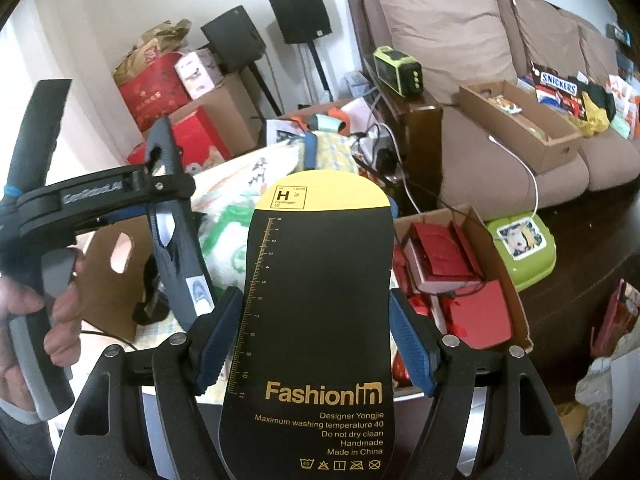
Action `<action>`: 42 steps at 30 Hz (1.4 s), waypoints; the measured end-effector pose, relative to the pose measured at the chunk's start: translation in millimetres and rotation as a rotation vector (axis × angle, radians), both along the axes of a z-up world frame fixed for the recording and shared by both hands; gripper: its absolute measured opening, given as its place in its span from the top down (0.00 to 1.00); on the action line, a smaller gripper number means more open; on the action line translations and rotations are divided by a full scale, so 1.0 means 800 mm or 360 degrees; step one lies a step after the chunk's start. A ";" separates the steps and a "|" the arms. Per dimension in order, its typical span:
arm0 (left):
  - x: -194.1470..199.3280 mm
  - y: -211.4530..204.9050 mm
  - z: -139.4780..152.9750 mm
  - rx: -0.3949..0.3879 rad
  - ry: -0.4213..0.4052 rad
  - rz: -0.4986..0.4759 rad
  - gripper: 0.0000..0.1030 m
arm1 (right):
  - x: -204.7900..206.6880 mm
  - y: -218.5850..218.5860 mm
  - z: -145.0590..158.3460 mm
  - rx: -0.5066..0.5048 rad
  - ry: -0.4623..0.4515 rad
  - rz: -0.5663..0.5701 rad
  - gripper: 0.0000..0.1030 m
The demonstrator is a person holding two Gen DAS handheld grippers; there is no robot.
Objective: Organize objects
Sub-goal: 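Close the left gripper on the black slipper and lift it, then carry the insole and slipper with both grippers over the cardboard box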
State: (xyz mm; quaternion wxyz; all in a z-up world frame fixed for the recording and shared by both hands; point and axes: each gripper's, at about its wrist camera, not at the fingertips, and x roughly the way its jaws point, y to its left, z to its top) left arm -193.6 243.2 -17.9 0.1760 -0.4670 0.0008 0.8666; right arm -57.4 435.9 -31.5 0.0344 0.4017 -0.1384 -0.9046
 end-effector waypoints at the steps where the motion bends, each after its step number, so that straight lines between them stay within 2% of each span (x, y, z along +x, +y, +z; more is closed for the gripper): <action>1: 0.004 -0.004 0.005 0.0011 0.0012 -0.0005 0.31 | 0.001 -0.002 0.002 0.0002 0.0008 0.0005 0.28; 12: 0.048 -0.065 0.072 0.0176 0.0170 -0.0047 0.31 | 0.002 -0.038 0.042 0.0061 0.0106 0.0091 0.28; 22: 0.089 -0.152 0.124 0.0243 0.0288 -0.0010 0.31 | -0.001 -0.088 0.074 0.0049 0.0177 0.0231 0.28; 30: 0.116 -0.241 0.152 0.0255 0.0348 0.0107 0.31 | -0.016 -0.167 0.095 0.0036 0.0208 0.0452 0.28; 42: 0.149 -0.385 0.164 0.0208 0.0412 0.0360 0.31 | -0.052 -0.307 0.110 0.0083 0.0222 0.0851 0.28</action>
